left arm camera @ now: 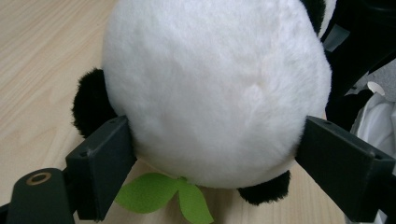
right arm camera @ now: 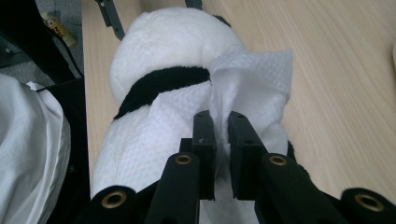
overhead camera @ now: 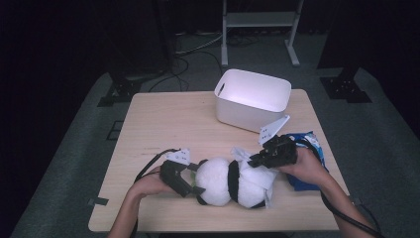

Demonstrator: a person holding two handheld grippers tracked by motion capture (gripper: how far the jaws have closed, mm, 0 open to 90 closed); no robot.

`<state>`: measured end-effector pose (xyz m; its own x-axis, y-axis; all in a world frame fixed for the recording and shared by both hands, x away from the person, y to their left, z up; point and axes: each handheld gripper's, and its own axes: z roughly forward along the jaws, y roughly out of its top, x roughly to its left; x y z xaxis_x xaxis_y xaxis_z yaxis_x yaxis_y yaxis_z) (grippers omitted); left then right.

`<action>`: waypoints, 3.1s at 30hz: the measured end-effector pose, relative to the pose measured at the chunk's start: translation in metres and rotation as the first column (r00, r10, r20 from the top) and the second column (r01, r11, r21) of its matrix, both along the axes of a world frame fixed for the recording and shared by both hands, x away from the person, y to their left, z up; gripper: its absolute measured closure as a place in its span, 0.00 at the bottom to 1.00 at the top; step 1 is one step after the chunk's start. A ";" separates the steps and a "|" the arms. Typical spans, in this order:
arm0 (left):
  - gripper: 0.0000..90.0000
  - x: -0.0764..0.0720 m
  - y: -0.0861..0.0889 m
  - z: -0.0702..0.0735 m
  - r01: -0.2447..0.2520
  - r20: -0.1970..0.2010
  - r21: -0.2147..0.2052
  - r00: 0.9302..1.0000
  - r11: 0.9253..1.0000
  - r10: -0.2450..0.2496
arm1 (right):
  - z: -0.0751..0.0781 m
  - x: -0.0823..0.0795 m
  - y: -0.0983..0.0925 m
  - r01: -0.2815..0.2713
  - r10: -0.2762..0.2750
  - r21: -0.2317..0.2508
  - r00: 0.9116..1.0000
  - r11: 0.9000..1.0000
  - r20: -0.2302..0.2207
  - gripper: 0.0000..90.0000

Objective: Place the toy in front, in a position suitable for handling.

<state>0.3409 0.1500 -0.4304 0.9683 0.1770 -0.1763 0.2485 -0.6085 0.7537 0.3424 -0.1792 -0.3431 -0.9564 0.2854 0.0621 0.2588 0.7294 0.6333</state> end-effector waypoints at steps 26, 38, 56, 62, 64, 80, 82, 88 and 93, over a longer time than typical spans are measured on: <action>0.09 0.015 -0.012 0.008 0.001 -0.065 -0.032 0.998 0.999 -0.003 | -0.011 -0.004 -0.001 -0.037 0.037 0.050 0.999 0.998 0.011 0.91; 0.10 0.005 -0.010 0.006 0.007 -0.031 -0.029 0.999 1.000 -0.008 | -0.001 0.004 0.046 -0.110 0.110 -0.027 0.994 0.994 0.002 0.91; 0.10 0.000 -0.010 0.005 0.006 -0.013 -0.016 1.000 1.000 -0.007 | 0.002 0.016 0.026 -0.028 0.028 -0.031 1.000 0.999 0.000 0.91; 0.10 -0.001 -0.011 0.006 0.008 -0.011 -0.012 1.000 1.000 -0.009 | 0.001 0.009 -0.010 0.029 -0.029 0.016 1.000 0.999 0.003 0.91; 0.10 -0.001 -0.011 0.006 0.007 -0.011 -0.013 1.000 1.000 -0.007 | 0.000 0.007 -0.018 0.042 -0.042 0.029 0.999 0.999 0.001 0.91; 0.10 -0.001 -0.010 0.008 -0.010 -0.012 0.014 1.000 1.000 0.011 | 0.002 0.012 0.030 -0.047 0.047 -0.020 0.999 0.999 -0.007 0.91; 0.10 -0.002 -0.010 0.009 -0.023 -0.008 0.021 1.000 1.000 0.023 | 0.000 0.016 0.045 -0.071 0.070 -0.046 0.997 0.996 -0.015 0.91; 0.10 -0.002 -0.010 0.011 -0.049 -0.011 0.051 0.999 0.997 0.050 | -0.006 0.027 0.083 -0.136 0.131 -0.112 0.990 0.984 -0.046 0.91; 0.10 -0.003 -0.009 0.009 -0.056 -0.014 0.060 0.998 0.997 0.057 | -0.010 0.034 0.109 -0.167 0.158 -0.146 0.985 0.975 -0.069 0.91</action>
